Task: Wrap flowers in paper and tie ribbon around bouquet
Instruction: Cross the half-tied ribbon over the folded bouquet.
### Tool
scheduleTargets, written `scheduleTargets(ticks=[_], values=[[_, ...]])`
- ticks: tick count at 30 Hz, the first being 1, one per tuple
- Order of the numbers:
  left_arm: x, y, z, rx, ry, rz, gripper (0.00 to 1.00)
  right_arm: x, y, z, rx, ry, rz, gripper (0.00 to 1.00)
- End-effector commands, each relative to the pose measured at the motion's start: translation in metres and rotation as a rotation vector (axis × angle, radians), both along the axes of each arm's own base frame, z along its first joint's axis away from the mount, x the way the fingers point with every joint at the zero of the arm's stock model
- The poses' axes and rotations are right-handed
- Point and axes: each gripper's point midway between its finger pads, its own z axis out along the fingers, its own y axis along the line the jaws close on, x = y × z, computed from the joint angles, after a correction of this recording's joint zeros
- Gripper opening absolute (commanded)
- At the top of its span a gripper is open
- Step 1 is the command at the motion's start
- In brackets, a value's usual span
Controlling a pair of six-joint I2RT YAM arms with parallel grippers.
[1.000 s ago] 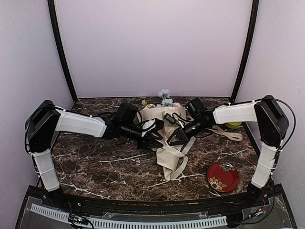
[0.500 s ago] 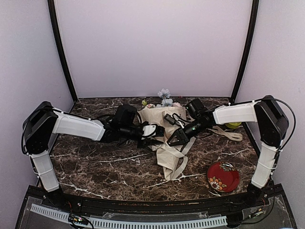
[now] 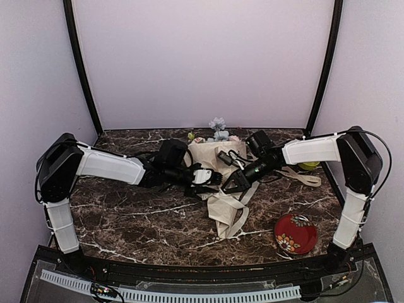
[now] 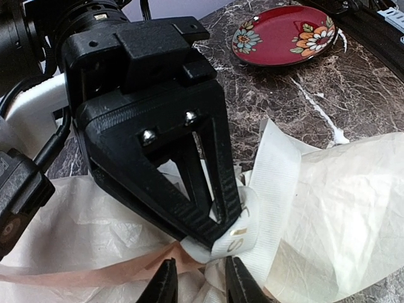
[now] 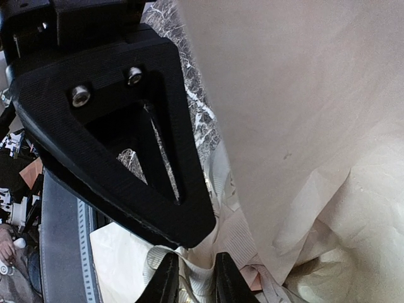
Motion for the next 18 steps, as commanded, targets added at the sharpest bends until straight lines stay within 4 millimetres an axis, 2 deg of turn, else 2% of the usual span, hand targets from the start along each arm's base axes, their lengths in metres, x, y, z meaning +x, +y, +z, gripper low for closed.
scheduleTargets(ticks=[1,5,9,13,15,18], values=[[-0.003,-0.006,-0.001,0.013,-0.012,-0.018,0.26,0.000,0.001,0.016,0.039,-0.028,0.013,0.20],[-0.001,-0.008,0.001,0.004,-0.016,-0.007,0.23,-0.001,0.001,0.015,0.039,-0.025,0.014,0.20],[0.000,-0.011,0.006,-0.020,-0.019,-0.001,0.30,-0.001,0.001,0.015,0.040,-0.024,0.015,0.20],[-0.004,-0.013,0.012,-0.033,-0.029,-0.022,0.29,0.000,0.001,0.017,0.045,-0.028,0.015,0.20],[-0.005,-0.014,0.009,-0.027,-0.028,-0.026,0.24,0.000,0.001,0.018,0.046,-0.029,0.016,0.20],[-0.004,-0.013,0.007,-0.016,-0.027,-0.014,0.08,0.000,0.001,0.018,0.047,-0.029,0.015,0.20]])
